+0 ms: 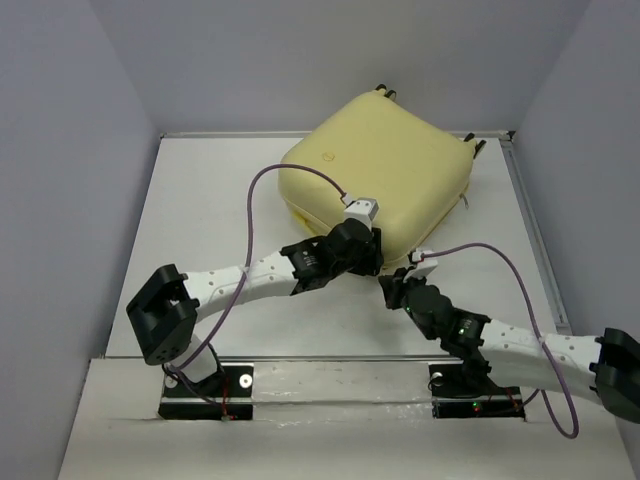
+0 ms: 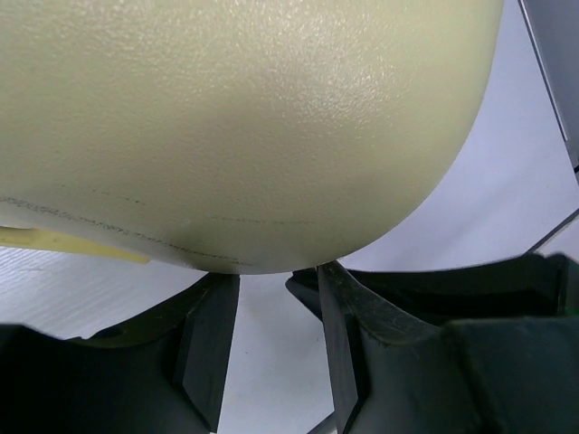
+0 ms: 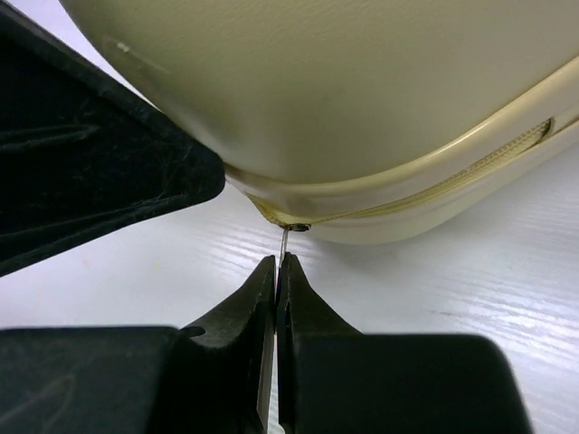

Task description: Pack the luggage

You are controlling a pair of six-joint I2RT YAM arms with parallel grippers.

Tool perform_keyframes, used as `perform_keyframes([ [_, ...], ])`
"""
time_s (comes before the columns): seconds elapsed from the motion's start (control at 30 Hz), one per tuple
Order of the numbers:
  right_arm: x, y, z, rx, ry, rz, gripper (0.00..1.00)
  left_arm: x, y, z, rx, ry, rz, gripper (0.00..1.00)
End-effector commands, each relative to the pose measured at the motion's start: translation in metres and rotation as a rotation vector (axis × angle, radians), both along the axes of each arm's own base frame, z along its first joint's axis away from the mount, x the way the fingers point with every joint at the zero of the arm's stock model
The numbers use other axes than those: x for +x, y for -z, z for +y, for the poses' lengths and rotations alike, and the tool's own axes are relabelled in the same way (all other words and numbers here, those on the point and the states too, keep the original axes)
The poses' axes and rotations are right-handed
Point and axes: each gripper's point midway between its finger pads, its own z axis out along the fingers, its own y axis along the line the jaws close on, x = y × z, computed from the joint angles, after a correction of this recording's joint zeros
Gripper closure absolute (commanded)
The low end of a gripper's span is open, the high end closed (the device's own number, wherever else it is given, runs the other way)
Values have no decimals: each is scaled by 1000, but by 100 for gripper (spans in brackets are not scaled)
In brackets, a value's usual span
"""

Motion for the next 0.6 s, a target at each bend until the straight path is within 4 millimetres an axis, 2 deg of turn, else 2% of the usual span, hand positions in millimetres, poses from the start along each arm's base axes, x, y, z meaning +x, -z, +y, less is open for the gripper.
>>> perform_keyframes([
  [0.0, -86, -7, 90, 59, -386, 55, 93, 57, -75, -39, -255, -67, -194, 50],
  [0.1, -79, -16, 98, 70, -341, 15, 93, 59, -81, -39, -265, -71, -200, 50],
  [0.17, -75, -29, 103, 145, -327, -33, 93, 60, -83, -36, -255, -78, -205, 50],
  [0.27, -72, -58, 108, 230, -340, -117, 93, 63, -86, -34, -265, -58, -190, 49],
  [0.33, -74, -78, 105, 303, -346, -157, 93, 67, -88, -31, -271, -65, -190, 49],
  [0.37, -76, -82, 107, 314, -358, -163, 93, 68, -89, -30, -275, -68, -193, 49],
  [0.4, -79, -93, 110, 340, -386, -176, 93, 69, -89, -32, -276, -64, -190, 49],
  [0.43, -98, -103, 124, 361, -513, -191, 93, 71, -83, -34, -268, -65, -183, 49],
  [0.47, -112, -123, 139, 394, -604, -210, 93, 73, -85, -36, -272, -70, -185, 49],
  [0.53, -142, -110, 161, 322, -709, -176, 93, 77, -85, -35, -279, -91, -185, 49],
  [0.57, -147, -116, 169, 308, -715, -177, 93, 79, -87, -33, -285, -104, -190, 49],
])
